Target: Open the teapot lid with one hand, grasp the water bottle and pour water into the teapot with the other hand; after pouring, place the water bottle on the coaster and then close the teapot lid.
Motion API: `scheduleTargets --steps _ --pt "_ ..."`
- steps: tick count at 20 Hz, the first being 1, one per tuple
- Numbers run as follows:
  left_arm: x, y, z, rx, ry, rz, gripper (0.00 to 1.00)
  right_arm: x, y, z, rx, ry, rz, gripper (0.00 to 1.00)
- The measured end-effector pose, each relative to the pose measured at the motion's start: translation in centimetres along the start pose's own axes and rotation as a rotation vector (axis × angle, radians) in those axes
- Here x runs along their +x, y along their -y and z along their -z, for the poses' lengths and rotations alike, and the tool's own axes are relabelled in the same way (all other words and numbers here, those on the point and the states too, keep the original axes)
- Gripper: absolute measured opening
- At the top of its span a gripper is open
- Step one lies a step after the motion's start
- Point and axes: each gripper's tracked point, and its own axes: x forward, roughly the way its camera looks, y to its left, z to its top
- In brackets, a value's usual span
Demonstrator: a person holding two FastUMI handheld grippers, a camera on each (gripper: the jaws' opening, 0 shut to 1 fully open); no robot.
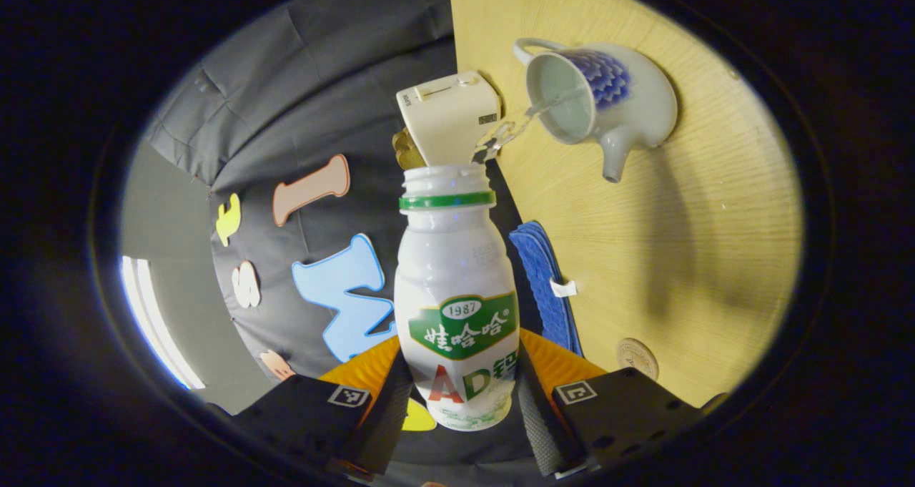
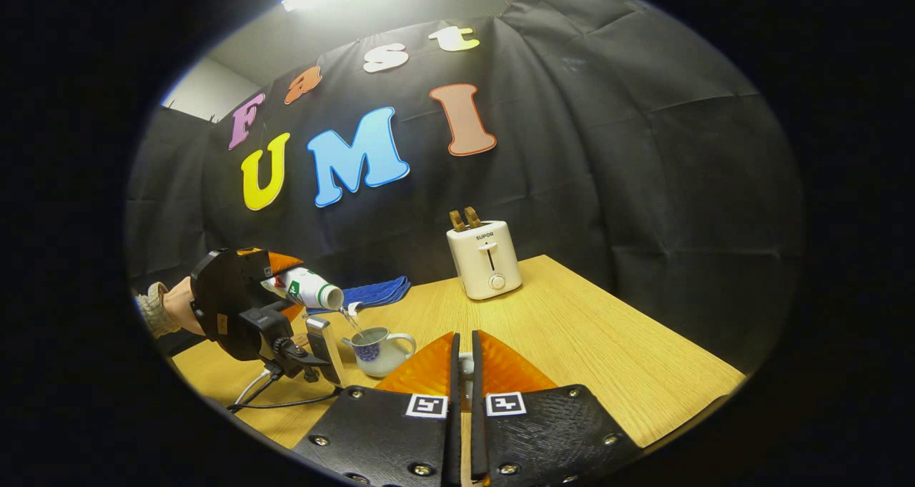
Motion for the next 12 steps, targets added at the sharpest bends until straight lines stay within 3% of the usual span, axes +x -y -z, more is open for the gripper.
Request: scheduleTargets --steps 1,2,8,9,11,12 --pt "0.0 -0.1 0.0 0.012 -0.001 -0.003 0.75 0.0 0.0 0.0 0.001 0.001 -0.001 0.05" --pt "0.0 -0.2 0.1 0.023 -0.002 -0.005 0.79 0.0 0.0 0.0 0.003 0.002 -0.002 0.06" --pt "0.1 -0.7 0.0 0.063 0.005 -0.015 0.79 -0.1 -0.1 -0.3 0.003 0.006 -0.003 0.06" --pt "0.0 -0.8 -0.2 0.072 0.008 -0.018 0.84 -0.2 -0.1 -0.2 0.002 0.007 -0.003 0.06" --pt "0.0 -1.1 -0.3 0.088 0.009 -0.023 0.79 -0.2 -0.1 -0.2 0.001 0.007 -0.003 0.05" --pt "0.0 -1.2 -0.1 0.095 0.009 -0.023 0.84 -0.2 -0.1 -0.3 0.003 0.007 -0.004 0.05"
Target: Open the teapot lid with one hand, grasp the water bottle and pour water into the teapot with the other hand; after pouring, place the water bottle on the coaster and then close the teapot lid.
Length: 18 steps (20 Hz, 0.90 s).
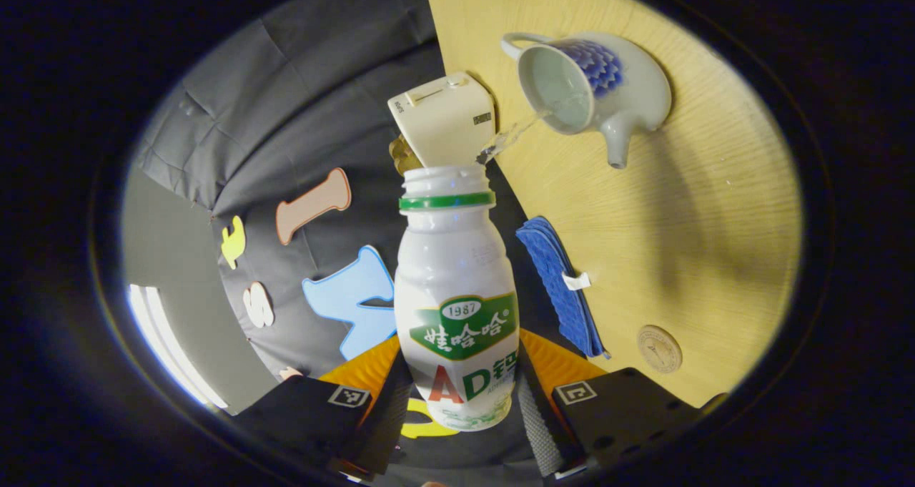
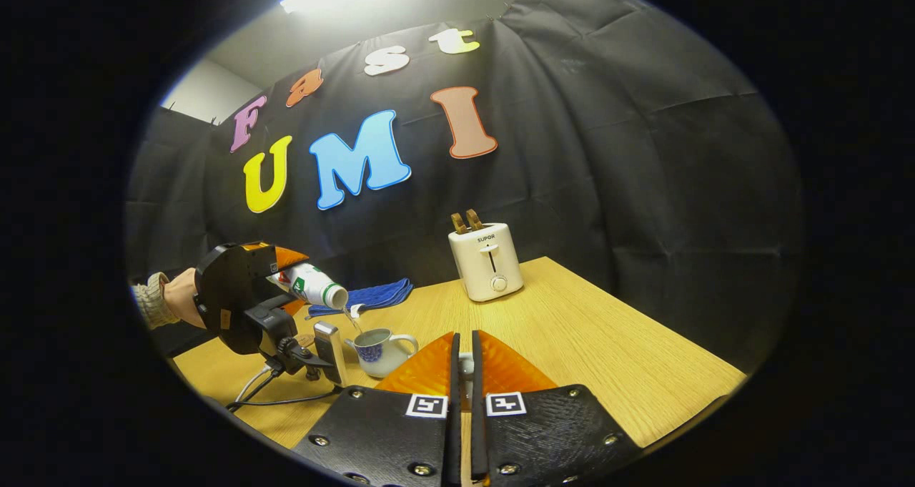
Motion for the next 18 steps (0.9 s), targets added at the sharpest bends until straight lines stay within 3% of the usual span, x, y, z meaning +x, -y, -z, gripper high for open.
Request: scheduleTargets --steps 1,5,6,9,11,12,18 --pt "0.0 -0.1 0.0 0.006 0.0 -0.001 0.79 0.0 0.0 0.1 0.003 0.001 0.0 0.06" --pt "0.1 -0.5 0.1 0.033 -0.002 -0.007 0.79 0.0 0.0 0.0 0.007 0.005 0.0 0.06" --pt "0.0 -0.5 0.0 0.04 0.001 -0.008 0.75 0.0 0.0 0.0 0.004 0.006 0.0 0.06" --pt "0.1 -0.6 -0.3 0.051 0.009 -0.019 0.84 0.0 0.0 0.1 -0.004 0.007 -0.002 0.05" --pt "0.0 -0.8 -0.7 0.062 0.016 -0.028 0.84 0.0 0.0 0.1 -0.005 0.007 -0.003 0.05" --pt "0.0 -0.9 -0.9 0.07 0.02 -0.032 0.79 0.0 0.0 0.1 -0.004 0.008 -0.003 0.05" --pt "-0.2 -1.7 -1.8 0.117 0.038 -0.052 0.79 0.1 0.0 0.1 -0.004 0.009 -0.007 0.06"
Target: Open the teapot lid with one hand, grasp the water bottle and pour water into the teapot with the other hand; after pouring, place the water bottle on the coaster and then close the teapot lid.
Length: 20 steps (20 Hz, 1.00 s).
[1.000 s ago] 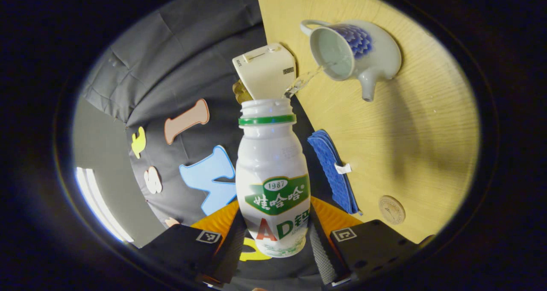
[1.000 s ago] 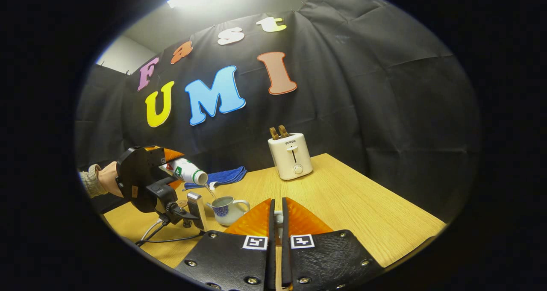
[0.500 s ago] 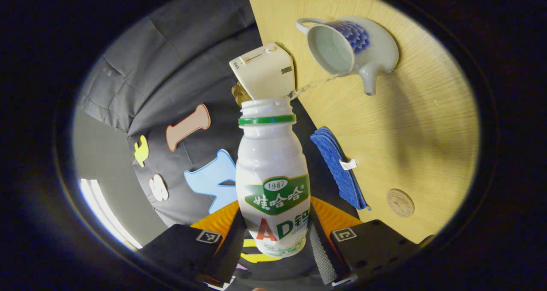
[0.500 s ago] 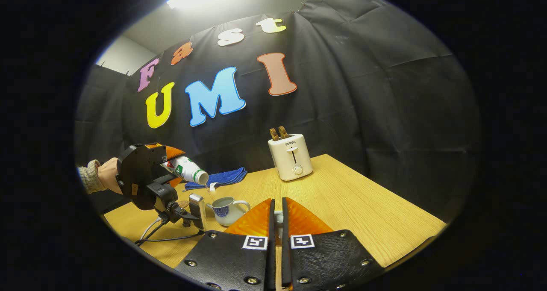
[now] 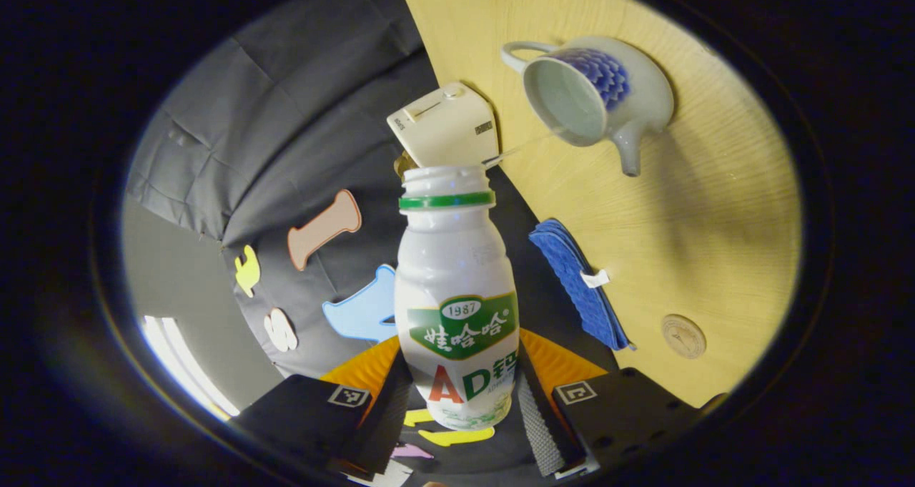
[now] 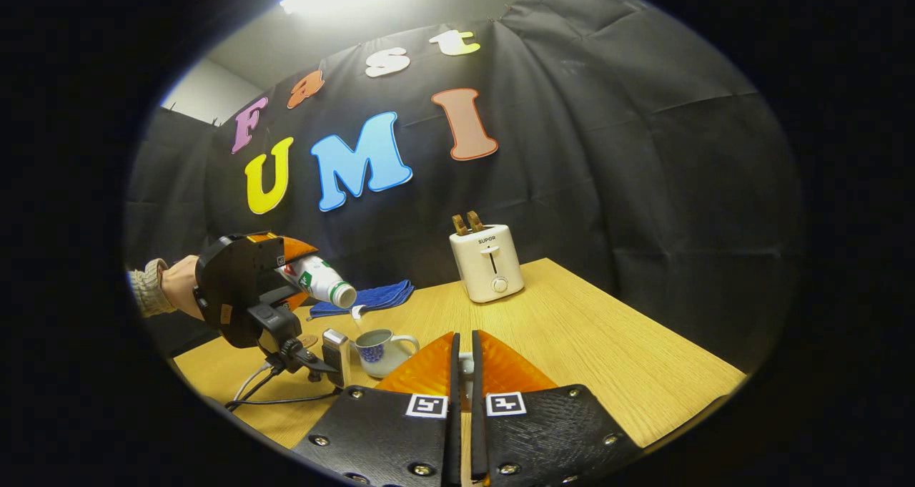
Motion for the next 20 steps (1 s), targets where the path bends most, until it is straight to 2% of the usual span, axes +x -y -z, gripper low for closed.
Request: scheduleTargets --steps 1,2,5,6,13,20 --pt "0.0 -0.1 -0.1 0.007 0.004 -0.002 0.84 0.0 0.0 0.1 0.0 0.0 0.0 0.06" --pt "0.0 -0.2 -0.2 0.012 0.009 -0.004 0.79 0.0 0.0 0.0 0.0 0.001 0.0 0.05" --pt "-0.1 -0.4 -0.7 0.03 0.019 -0.011 0.79 0.0 0.0 0.0 0.003 0.003 -0.001 0.05" --pt "-0.1 -0.6 -0.8 0.038 0.023 -0.014 0.84 0.0 0.0 0.0 0.003 0.003 -0.001 0.05" --pt "-0.1 -1.4 -1.2 0.082 0.037 -0.036 0.84 0.0 0.0 0.1 -0.007 0.005 -0.001 0.05" --pt "0.2 -1.4 -1.1 0.074 0.048 -0.04 0.84 0.1 0.0 0.1 -0.022 0.004 -0.006 0.05"
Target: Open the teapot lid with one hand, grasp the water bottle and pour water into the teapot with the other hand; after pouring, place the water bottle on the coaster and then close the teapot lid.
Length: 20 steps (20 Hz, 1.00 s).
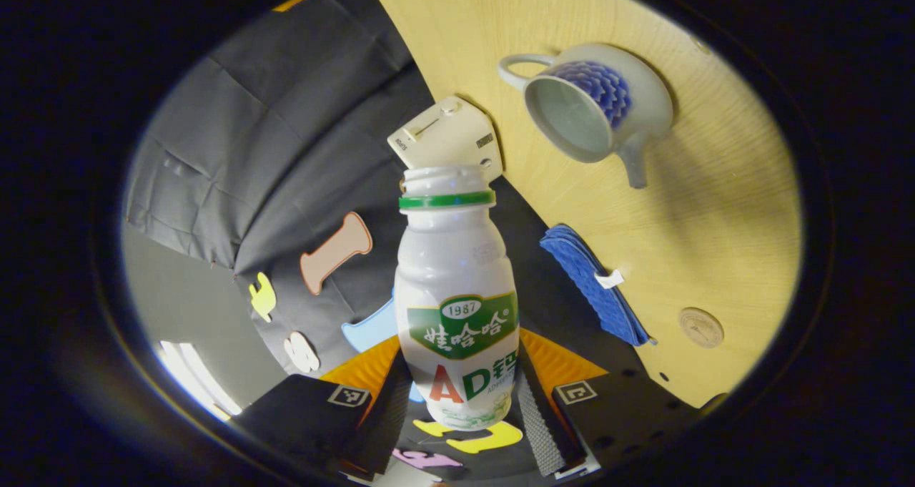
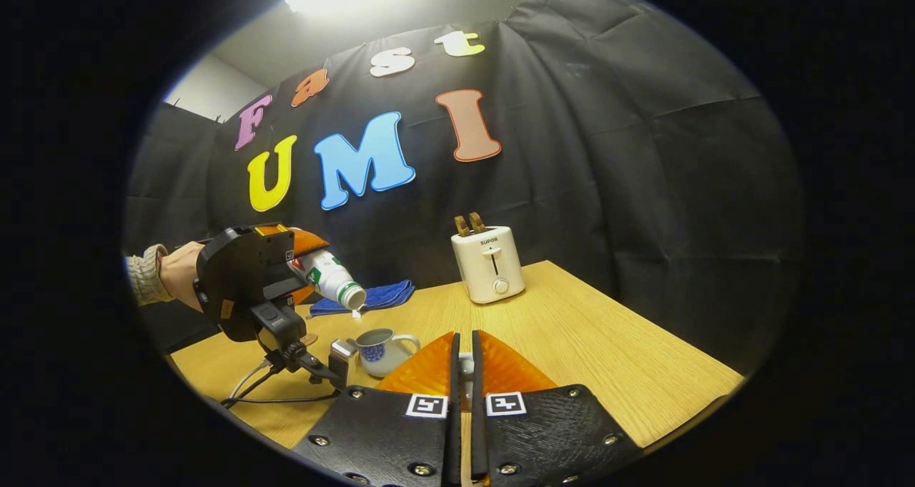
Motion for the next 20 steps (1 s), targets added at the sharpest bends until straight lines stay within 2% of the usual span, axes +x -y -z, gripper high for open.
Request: scheduleTargets --steps 1,2,3,4,5,6,10,15,16,19,20 --pt "0.0 0.1 0.0 -0.011 0.0 0.002 0.84 0.0 0.0 0.1 -0.003 0.0 0.0 0.05" --pt "0.1 0.5 0.2 -0.04 -0.002 0.015 0.79 0.0 0.0 0.0 -0.005 0.002 0.001 0.05" --pt "0.1 1.3 0.1 -0.09 -0.001 0.038 0.84 0.0 0.0 0.0 -0.006 0.003 0.001 0.05" --pt "0.1 2.2 0.2 -0.152 -0.005 0.065 0.84 0.0 0.0 0.0 -0.005 0.001 0.001 0.05" --pt "-0.1 3.2 0.1 -0.213 -0.005 0.093 0.79 0.1 0.0 0.1 -0.003 -0.001 0.003 0.05" --pt "-0.1 4.0 -0.1 -0.269 -0.007 0.117 0.84 0.1 0.0 0.0 -0.003 -0.003 0.004 0.05" --pt "-1.3 6.1 -0.7 -0.549 0.009 0.174 0.84 0.2 0.1 0.2 -0.024 -0.009 0.016 0.05" --pt "-0.9 7.7 -1.5 -0.854 0.021 0.209 0.84 0.2 0.3 0.3 -0.035 -0.016 0.053 0.05" --pt "-0.9 8.0 -1.5 -0.91 0.022 0.209 0.79 0.3 0.4 0.4 -0.033 -0.024 0.062 0.05" --pt "-2.0 8.3 -0.8 -1.068 0.017 0.207 0.73 0.2 0.5 -0.2 -0.035 -0.023 0.076 0.05" --pt "-2.8 8.3 0.0 -1.13 0.011 0.201 0.77 0.2 0.3 -0.8 -0.044 -0.017 0.078 0.05"
